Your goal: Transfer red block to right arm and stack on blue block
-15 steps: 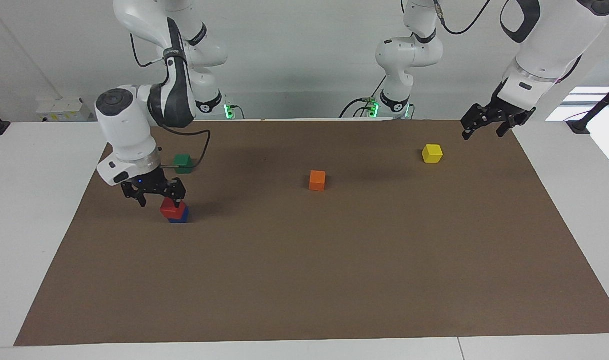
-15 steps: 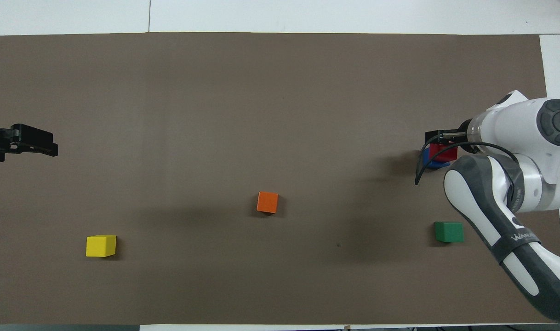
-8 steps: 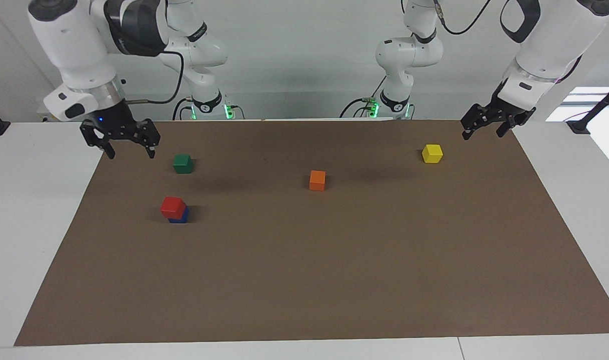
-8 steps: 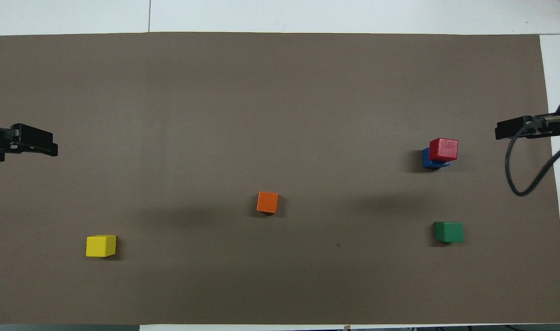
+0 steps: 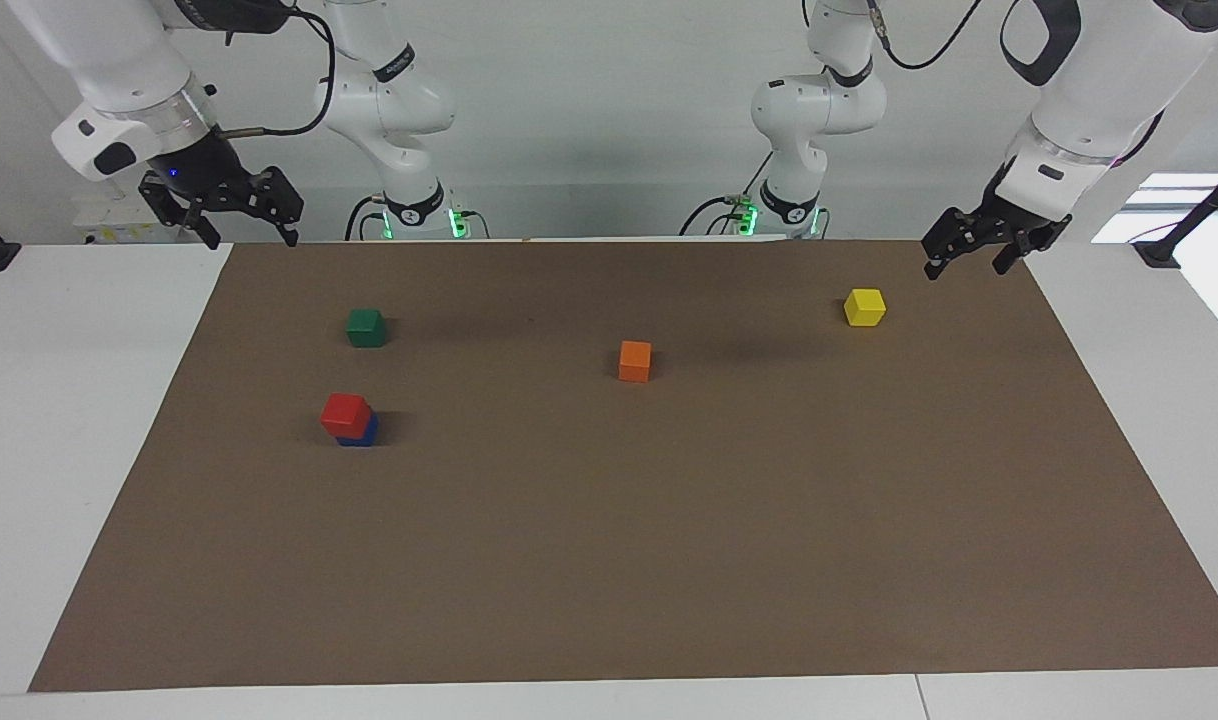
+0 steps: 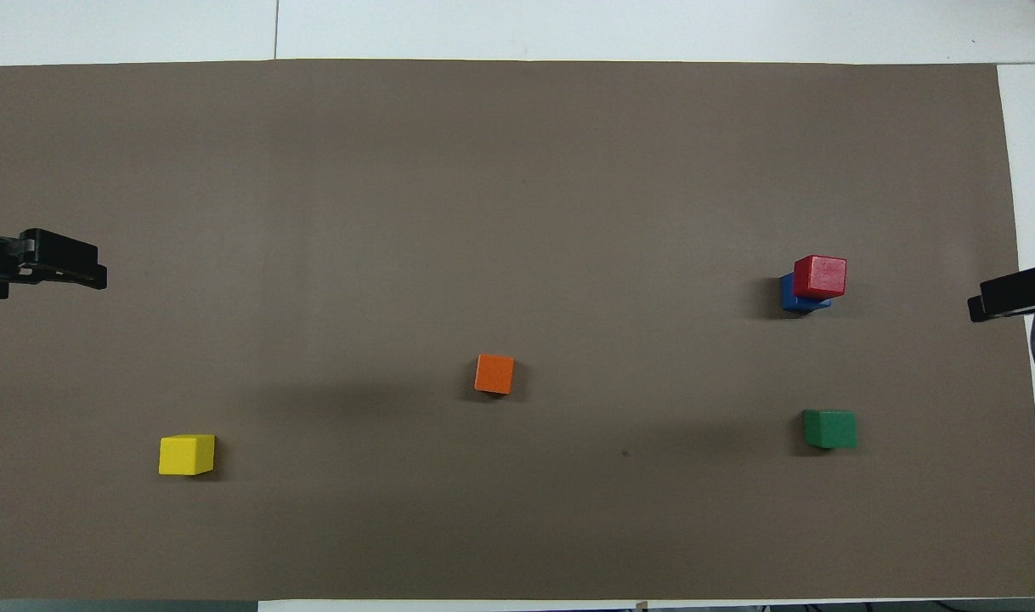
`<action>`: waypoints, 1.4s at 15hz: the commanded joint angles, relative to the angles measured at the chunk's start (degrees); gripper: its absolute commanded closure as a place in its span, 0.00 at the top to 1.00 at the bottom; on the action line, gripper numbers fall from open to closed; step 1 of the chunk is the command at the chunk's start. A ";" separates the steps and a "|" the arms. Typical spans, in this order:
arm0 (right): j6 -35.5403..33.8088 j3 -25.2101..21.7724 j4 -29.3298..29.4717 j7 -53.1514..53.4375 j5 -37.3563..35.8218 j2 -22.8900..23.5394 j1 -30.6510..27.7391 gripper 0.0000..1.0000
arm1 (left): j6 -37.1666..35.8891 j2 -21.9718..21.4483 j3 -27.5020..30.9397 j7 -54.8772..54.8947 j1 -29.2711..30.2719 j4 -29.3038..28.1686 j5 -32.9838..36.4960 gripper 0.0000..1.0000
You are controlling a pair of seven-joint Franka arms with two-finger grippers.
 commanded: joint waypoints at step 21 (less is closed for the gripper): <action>3.15 0.56 1.49 -2.64 -2.10 0.51 -1.89 1.00 | 0.37 -1.41 0.44 0.88 -0.18 -1.47 -0.86 1.00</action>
